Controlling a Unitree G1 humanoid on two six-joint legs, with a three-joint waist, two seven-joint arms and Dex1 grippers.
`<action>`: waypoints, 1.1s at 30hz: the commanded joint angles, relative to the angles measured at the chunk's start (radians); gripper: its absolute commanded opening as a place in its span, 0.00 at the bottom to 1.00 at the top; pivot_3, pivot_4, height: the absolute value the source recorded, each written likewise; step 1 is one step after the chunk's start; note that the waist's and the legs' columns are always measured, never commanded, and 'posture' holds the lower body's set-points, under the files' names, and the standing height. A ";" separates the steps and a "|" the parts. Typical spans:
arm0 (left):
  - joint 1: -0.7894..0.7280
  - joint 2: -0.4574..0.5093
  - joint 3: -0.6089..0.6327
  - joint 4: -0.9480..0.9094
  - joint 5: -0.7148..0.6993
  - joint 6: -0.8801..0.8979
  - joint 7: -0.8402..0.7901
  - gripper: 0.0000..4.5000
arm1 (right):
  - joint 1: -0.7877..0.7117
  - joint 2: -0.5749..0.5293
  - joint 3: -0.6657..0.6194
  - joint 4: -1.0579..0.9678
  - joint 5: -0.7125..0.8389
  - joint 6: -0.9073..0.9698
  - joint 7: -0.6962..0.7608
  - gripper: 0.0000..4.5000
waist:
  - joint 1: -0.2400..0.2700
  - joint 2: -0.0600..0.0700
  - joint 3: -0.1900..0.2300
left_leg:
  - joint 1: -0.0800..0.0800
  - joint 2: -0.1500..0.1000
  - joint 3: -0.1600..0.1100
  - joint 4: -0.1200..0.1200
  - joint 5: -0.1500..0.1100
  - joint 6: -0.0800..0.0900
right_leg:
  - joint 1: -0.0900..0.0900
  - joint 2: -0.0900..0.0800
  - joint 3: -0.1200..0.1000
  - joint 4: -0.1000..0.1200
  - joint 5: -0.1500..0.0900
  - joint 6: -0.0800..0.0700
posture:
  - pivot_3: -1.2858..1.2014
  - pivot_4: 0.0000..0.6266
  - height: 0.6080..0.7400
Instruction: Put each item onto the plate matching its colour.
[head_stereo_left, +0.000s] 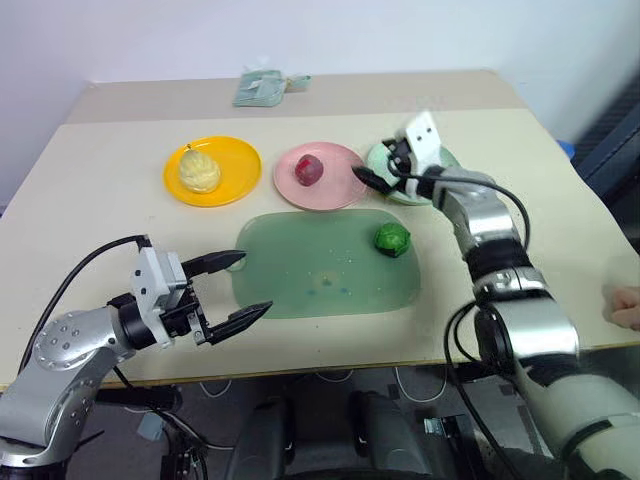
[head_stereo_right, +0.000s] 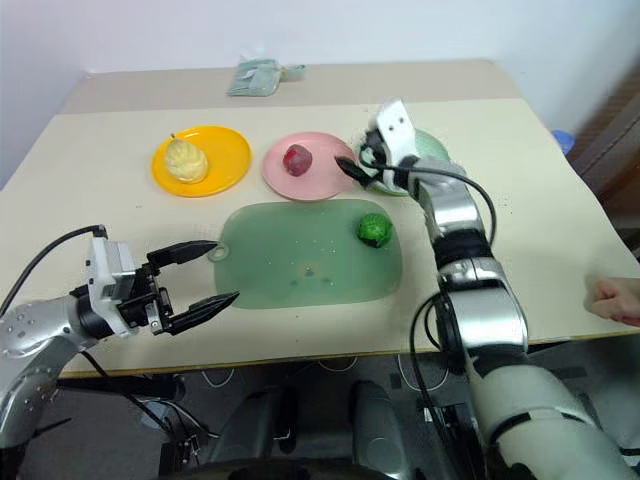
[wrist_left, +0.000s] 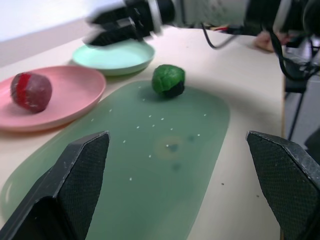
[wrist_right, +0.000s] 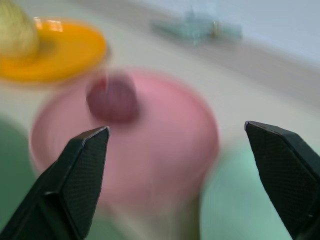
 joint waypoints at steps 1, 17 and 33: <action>-0.049 0.008 -0.028 0.023 0.002 -0.014 -0.047 1.00 | 0.109 -0.036 -0.046 -0.298 0.069 0.189 -0.022 0.98 | -0.003 0.001 0.000 | 0.000 0.000 0.000 0.000 0.000 0.000 | 0.000 0.000 0.000 0.000 0.000 0.000 | 0.52 0.24 1.00; -0.119 0.002 -0.050 0.079 0.009 0.001 -0.100 1.00 | 0.314 -0.063 -0.119 -0.761 0.280 0.696 -0.101 0.98 | 0.022 0.001 0.000 | 0.000 0.001 0.000 0.003 0.000 0.000 | 0.000 0.004 0.000 0.000 0.000 0.000 | 0.52 0.24 1.00; -0.117 0.000 -0.058 0.068 0.001 0.016 -0.096 1.00 | 0.501 -0.232 -0.138 -0.996 0.430 0.737 -0.034 0.98 | 0.026 0.000 0.000 | -0.001 0.001 0.000 0.003 0.000 0.001 | 0.000 0.004 0.000 -0.001 -0.001 0.000 | 0.52 0.24 1.00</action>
